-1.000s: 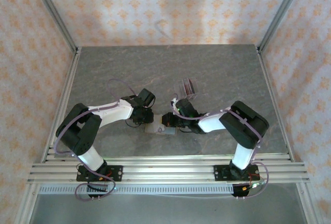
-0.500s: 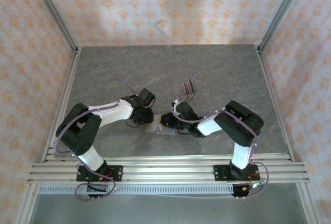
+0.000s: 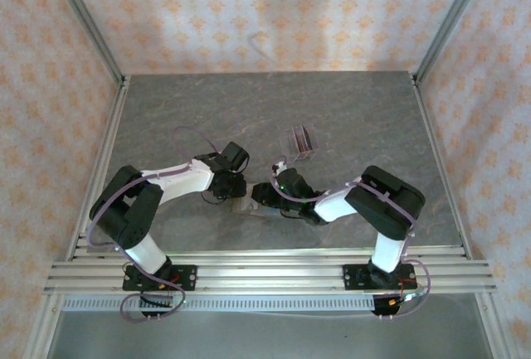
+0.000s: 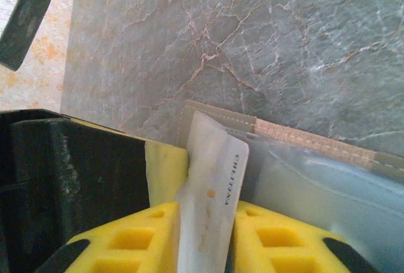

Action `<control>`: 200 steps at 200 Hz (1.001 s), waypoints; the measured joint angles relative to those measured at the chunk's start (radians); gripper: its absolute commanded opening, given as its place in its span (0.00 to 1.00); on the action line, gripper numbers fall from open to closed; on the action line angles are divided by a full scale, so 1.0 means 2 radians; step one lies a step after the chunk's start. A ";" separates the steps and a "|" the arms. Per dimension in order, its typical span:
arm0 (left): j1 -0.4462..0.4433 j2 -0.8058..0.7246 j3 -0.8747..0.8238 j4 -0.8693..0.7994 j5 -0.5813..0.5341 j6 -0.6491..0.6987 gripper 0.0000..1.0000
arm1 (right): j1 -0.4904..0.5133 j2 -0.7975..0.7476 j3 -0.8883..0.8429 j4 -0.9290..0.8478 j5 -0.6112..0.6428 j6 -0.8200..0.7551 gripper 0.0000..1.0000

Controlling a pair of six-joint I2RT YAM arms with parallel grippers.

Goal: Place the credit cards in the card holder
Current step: Insert the credit card into the card slot.

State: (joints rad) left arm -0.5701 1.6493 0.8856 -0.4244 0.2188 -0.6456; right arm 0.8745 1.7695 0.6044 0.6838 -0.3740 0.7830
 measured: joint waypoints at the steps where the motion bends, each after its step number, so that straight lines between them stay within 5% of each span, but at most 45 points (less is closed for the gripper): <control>1: 0.000 0.000 0.000 0.000 0.000 0.000 0.23 | 0.000 -0.001 0.000 -0.003 0.000 -0.001 0.31; 60: 0.000 0.000 0.000 0.000 0.000 0.000 0.23 | 0.000 -0.054 0.038 -0.186 0.023 -0.041 0.31; 105: 0.000 0.000 0.000 0.000 0.000 0.000 0.23 | 0.000 -0.073 0.074 -0.306 0.053 -0.076 0.05; 200: -0.003 0.000 0.000 0.000 -0.004 0.000 0.23 | 0.017 -0.040 0.140 -0.347 0.062 -0.092 0.00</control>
State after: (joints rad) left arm -0.5758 1.6493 0.8856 -0.4244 0.2111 -0.6456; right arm 0.9089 1.6897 0.8845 -0.0109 -0.2501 0.5991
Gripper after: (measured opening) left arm 0.228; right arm 0.044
